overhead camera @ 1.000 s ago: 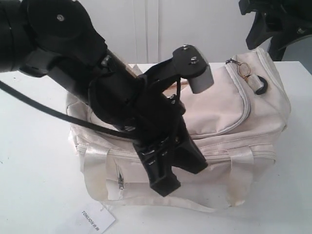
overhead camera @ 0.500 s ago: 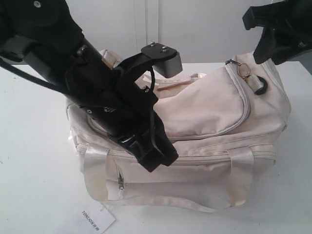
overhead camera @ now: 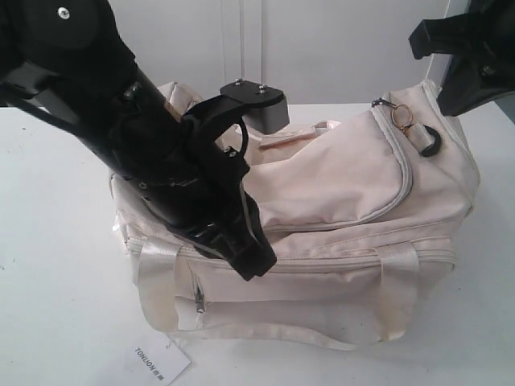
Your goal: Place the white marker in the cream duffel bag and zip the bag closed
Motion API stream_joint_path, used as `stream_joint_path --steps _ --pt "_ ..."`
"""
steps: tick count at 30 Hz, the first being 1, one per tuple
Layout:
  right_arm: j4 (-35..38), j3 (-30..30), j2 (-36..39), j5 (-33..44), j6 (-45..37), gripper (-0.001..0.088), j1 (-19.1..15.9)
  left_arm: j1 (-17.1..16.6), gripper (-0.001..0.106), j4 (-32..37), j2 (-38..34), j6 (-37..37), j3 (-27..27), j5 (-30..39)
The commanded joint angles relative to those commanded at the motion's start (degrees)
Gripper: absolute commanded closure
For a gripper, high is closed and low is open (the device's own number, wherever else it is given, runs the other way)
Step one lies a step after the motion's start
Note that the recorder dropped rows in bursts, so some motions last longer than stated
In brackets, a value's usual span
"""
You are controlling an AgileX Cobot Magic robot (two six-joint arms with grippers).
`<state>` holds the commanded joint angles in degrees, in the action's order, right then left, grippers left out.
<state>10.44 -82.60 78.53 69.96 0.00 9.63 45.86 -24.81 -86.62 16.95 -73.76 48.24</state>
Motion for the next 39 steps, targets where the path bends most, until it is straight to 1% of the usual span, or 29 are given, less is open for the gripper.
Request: stream_joint_path --steps 2,7,9,10,11,12,13,14,16,22,23,30,36,39 --pt "-0.11 0.0 -0.33 0.0 0.0 0.0868 0.0 0.0 0.105 2.66 0.0 -3.17 0.0 0.83" --pt "-0.11 0.0 -0.37 0.0 1.34 0.0868 0.0 0.0 0.105 7.3 0.82 -8.43 0.0 1.91" --pt "-0.49 0.0 -0.37 0.0 1.73 0.0868 0.0 0.0 0.105 10.82 1.99 -11.08 0.0 1.79" --pt "-1.25 0.0 -0.37 0.0 2.08 0.0868 0.0 -0.03 0.105 14.79 2.6 -13.86 0.0 1.79" --pt "-1.9 0.0 -0.37 0.0 2.52 0.0868 0.0 -0.03 0.105 17.32 2.86 -15.68 0.0 2.06" --pt "-3.26 0.0 -0.37 0.0 3.28 0.0868 0.0 -0.03 0.105 21.85 3.64 -19.14 0.0 2.45" --pt "-3.64 0.0 -0.37 0.0 3.28 0.0868 0.0 -0.28 0.105 23.9 3.93 -20.92 0.0 2.45" --pt "-3.66 0.0 -0.37 0.0 3.28 0.0868 0.0 -1.71 0.105 25.36 4.54 -22.63 0.0 2.57" --pt "-3.66 0.0 -0.37 0.0 3.28 0.0868 0.0 -4.8 0.105 25.25 5.28 -23.34 0.0 2.94" --pt "-3.53 0.0 -0.37 0.0 3.28 0.0868 0.0 -14.22 0.105 24.81 6.66 -23.39 0.0 6.82" --pt "-3.53 0.0 -0.37 0.0 3.28 0.0868 0.0 -15.34 0.105 24.81 6.79 -23.39 0.0 7.15" --pt "-3.39 0.0 -0.37 0.0 3.28 0.0868 0.0 -21.0 0.105 23.66 7.47 -23.0 0.0 9.31" --pt "-3.39 0.0 -0.37 0.0 3.28 0.0868 0.0 -25.55 0.105 23.22 8.58 -23.0 0.0 9.44" --pt "-3.39 0.0 -0.37 0.0 3.28 0.0868 0.0 -28.42 0.105 23.11 8.8 -23.0 0.1 9.75"
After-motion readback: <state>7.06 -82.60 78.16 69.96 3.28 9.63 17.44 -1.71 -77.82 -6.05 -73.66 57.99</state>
